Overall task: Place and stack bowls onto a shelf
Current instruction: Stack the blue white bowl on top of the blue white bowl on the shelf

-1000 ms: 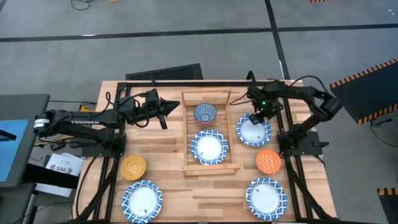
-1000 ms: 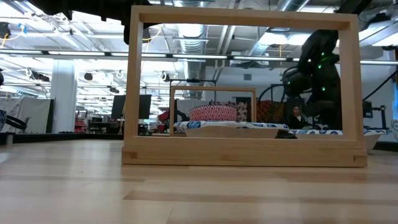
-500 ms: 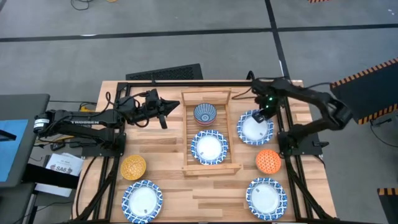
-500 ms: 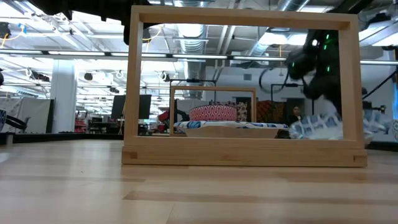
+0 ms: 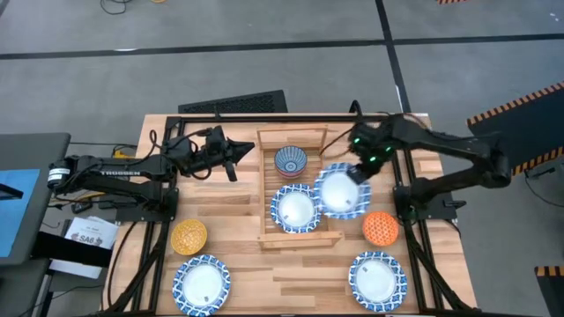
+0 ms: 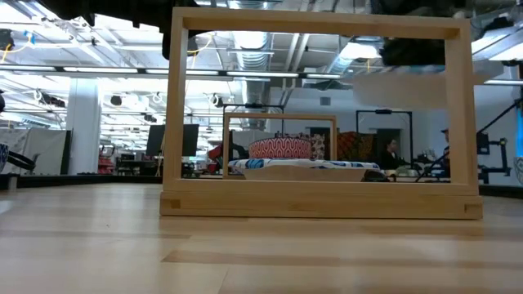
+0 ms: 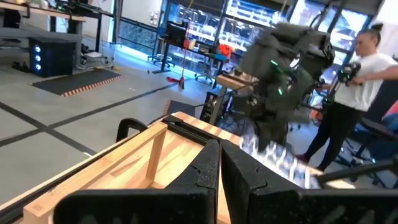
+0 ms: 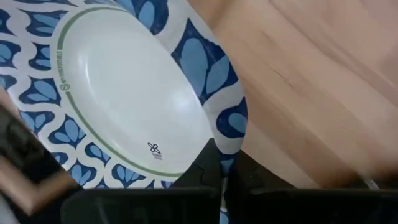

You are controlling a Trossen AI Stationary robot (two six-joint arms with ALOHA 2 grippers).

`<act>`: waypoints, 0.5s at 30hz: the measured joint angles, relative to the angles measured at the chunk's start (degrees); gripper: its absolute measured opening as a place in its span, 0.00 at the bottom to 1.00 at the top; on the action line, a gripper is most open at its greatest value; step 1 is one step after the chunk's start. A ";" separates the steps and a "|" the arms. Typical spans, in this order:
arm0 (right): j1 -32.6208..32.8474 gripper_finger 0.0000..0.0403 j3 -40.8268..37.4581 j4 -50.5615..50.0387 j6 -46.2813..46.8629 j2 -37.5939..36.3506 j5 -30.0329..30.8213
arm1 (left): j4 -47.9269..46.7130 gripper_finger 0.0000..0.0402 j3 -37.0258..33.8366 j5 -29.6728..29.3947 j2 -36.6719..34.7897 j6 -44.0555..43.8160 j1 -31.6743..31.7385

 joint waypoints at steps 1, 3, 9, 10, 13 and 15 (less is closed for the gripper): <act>2.02 0.05 0.00 3.25 2.42 0.96 1.57 | 0.35 0.00 0.00 -0.41 0.00 -0.58 0.00; 4.75 0.05 0.00 9.90 6.23 3.12 4.82 | 0.89 0.00 0.00 -0.67 0.00 -1.17 0.00; 7.12 0.05 0.57 21.77 12.35 9.53 9.01 | 1.55 0.00 -0.02 -0.71 0.00 -1.33 0.00; 8.07 0.05 0.64 23.15 12.74 10.46 8.32 | 1.52 0.00 -0.02 -0.66 -0.02 -1.42 0.00; 11.05 0.05 1.37 25.67 14.05 13.64 4.82 | 1.26 0.00 -0.02 0.04 -0.02 -1.93 0.00; 12.70 0.05 1.97 25.15 14.63 15.83 3.51 | 1.32 0.00 -0.02 0.65 -0.02 -2.40 0.00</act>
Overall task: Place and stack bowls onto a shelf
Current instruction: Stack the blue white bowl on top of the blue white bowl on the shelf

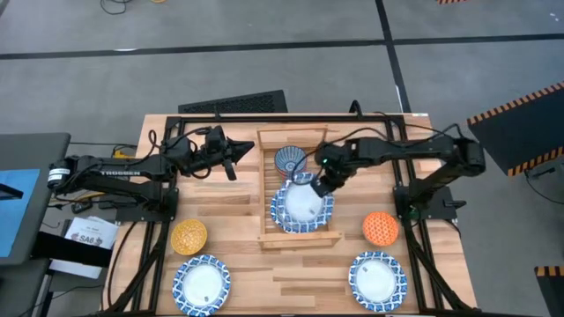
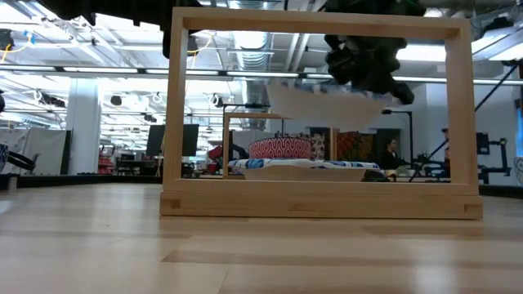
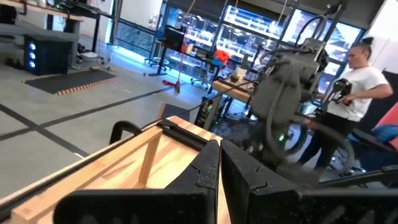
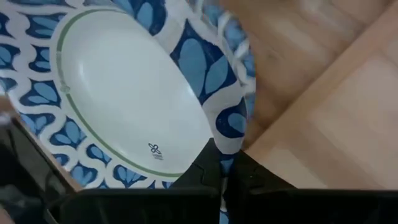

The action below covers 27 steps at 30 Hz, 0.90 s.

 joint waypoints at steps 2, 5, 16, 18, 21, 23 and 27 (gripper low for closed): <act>1.19 0.05 0.20 0.54 0.93 1.84 0.26 | 0.06 0.00 0.00 0.17 0.00 -1.24 0.00; 1.83 0.05 0.28 2.25 2.55 4.70 0.06 | 0.25 0.00 0.00 0.21 0.00 -1.73 0.00; 1.88 0.12 0.28 6.33 5.23 9.44 -3.42 | 0.44 0.00 0.00 0.21 0.00 -1.53 0.00; 2.16 0.13 0.28 6.50 5.10 9.41 -3.40 | 0.46 0.00 0.00 0.19 0.00 -1.51 0.00; 1.76 0.13 0.28 7.28 4.46 9.18 -3.36 | 0.46 0.00 0.00 0.19 0.00 -1.26 0.00; 1.25 0.15 0.24 7.27 3.85 8.52 -3.37 | 0.46 0.00 0.00 0.19 0.00 -1.03 0.00; 0.16 0.21 0.18 5.65 1.67 7.71 -3.43 | 0.45 0.00 0.00 0.19 0.00 -1.03 0.00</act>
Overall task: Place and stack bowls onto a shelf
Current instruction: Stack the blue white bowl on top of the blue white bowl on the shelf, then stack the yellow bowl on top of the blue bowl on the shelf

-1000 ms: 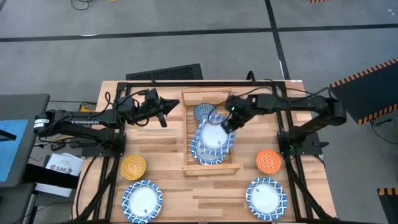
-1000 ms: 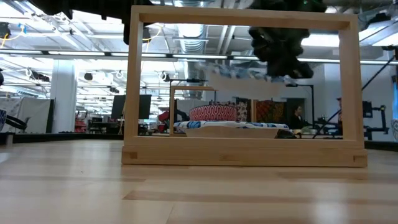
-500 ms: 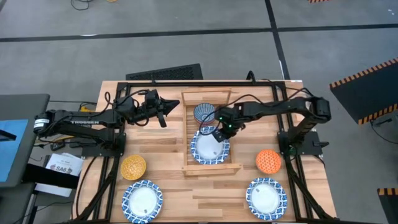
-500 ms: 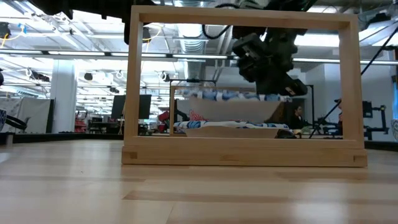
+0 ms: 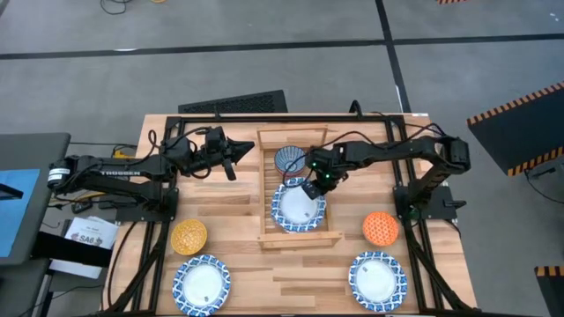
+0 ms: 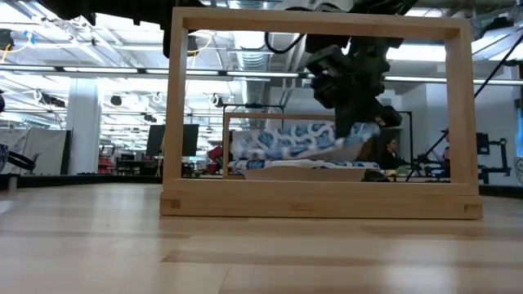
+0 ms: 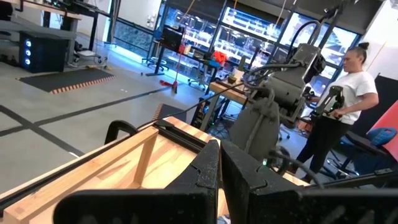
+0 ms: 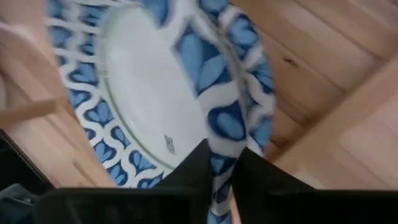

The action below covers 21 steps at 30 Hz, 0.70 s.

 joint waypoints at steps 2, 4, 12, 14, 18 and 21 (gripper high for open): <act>-0.27 0.27 0.15 0.89 -0.50 -0.30 -0.41 | 0.00 0.00 0.00 0.00 0.00 0.00 0.00; -0.36 0.35 -0.01 0.10 -1.39 -0.83 -0.70 | 0.02 0.00 0.00 0.00 0.00 0.00 0.00; -1.32 0.62 0.07 -2.59 -7.74 -5.07 -2.31 | 0.12 0.00 0.00 -0.02 0.00 0.00 0.00; -1.99 0.64 0.07 -5.38 -9.89 -6.73 -1.67 | 0.03 0.00 0.00 -0.02 0.00 0.14 0.00; -2.96 0.64 0.07 -11.78 -14.55 -10.75 2.17 | 0.10 0.00 0.00 -0.02 0.00 0.94 0.00; -3.09 0.65 -1.40 -14.84 -17.47 -14.95 4.54 | 0.06 0.00 0.00 -0.02 0.00 0.91 0.00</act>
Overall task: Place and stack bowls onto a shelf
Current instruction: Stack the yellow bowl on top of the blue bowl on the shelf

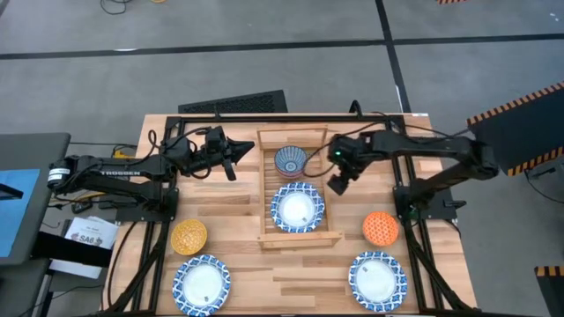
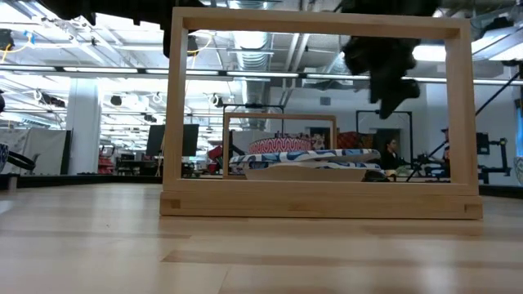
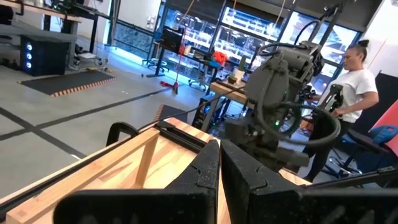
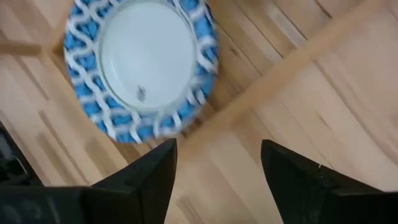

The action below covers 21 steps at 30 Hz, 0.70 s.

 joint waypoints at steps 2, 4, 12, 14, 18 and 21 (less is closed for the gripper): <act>0.01 0.65 -2.41 0.23 -0.23 -3.48 0.23 | -0.02 0.00 0.00 0.00 0.00 -0.34 0.00; -0.26 0.65 -5.72 1.04 0.07 -7.53 0.21 | -0.02 0.00 0.00 0.02 0.00 -0.34 0.00; 0.30 0.65 -21.75 26.98 9.97 -22.40 1.10 | -0.05 0.00 0.00 0.00 0.00 0.09 0.00; 0.69 0.65 -24.06 36.36 10.79 -24.05 3.21 | 0.00 0.00 0.00 0.00 0.00 0.09 0.00; 0.75 0.65 -25.11 51.72 7.27 -24.78 7.61 | -0.09 0.00 0.00 0.00 0.00 0.12 -0.01; 0.76 0.65 -25.14 61.26 1.10 -24.73 8.20 | -0.11 0.00 0.00 0.00 0.00 0.12 0.00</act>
